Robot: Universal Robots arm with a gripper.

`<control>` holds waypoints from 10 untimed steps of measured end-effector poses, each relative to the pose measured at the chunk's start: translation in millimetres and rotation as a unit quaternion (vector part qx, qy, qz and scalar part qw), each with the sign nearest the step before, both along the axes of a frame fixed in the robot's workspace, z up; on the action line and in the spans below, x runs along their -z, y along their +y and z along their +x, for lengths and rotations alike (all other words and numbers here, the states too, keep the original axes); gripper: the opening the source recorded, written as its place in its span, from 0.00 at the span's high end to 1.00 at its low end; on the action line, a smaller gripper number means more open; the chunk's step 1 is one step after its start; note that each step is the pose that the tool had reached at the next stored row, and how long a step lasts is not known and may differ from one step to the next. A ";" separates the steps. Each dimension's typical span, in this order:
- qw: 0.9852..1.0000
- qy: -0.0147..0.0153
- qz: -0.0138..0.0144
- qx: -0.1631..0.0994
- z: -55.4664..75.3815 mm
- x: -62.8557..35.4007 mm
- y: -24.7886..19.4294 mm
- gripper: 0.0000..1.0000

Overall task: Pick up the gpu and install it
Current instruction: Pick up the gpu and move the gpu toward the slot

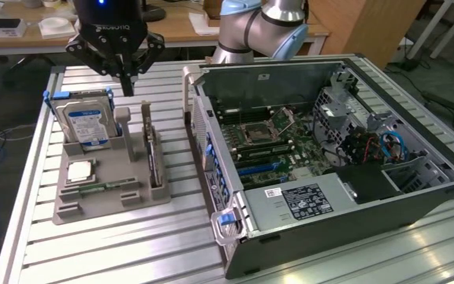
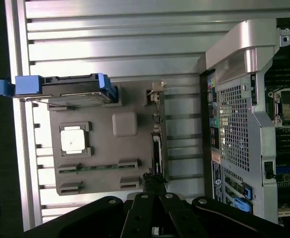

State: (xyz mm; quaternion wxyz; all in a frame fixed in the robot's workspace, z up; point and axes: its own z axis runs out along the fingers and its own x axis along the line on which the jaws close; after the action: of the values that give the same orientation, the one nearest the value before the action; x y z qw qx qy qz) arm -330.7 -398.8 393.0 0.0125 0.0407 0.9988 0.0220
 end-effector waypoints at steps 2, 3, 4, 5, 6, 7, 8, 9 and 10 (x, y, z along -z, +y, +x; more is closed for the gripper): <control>1.000 0.000 0.000 0.000 0.0 0.0 0.0 0.90; 1.000 0.000 0.000 0.000 0.0 0.0 0.0 0.90; 1.000 0.000 0.000 0.000 0.0 0.0 0.0 0.90; 1.000 0.000 0.000 0.000 0.0 0.0 0.0 0.89; 1.000 0.000 0.000 0.000 0.0 0.0 0.0 0.84; 1.000 0.000 0.000 0.000 0.0 0.0 0.0 0.84; 1.000 0.000 0.000 0.000 0.0 0.0 0.0 0.84; 1.000 0.000 0.000 0.000 0.0 0.0 0.0 0.71; 1.000 0.000 0.000 0.000 0.0 0.0 0.0 0.71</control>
State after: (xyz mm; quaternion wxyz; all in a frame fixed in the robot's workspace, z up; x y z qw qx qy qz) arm -330.7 -398.8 393.0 0.0126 0.0408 0.9988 0.0221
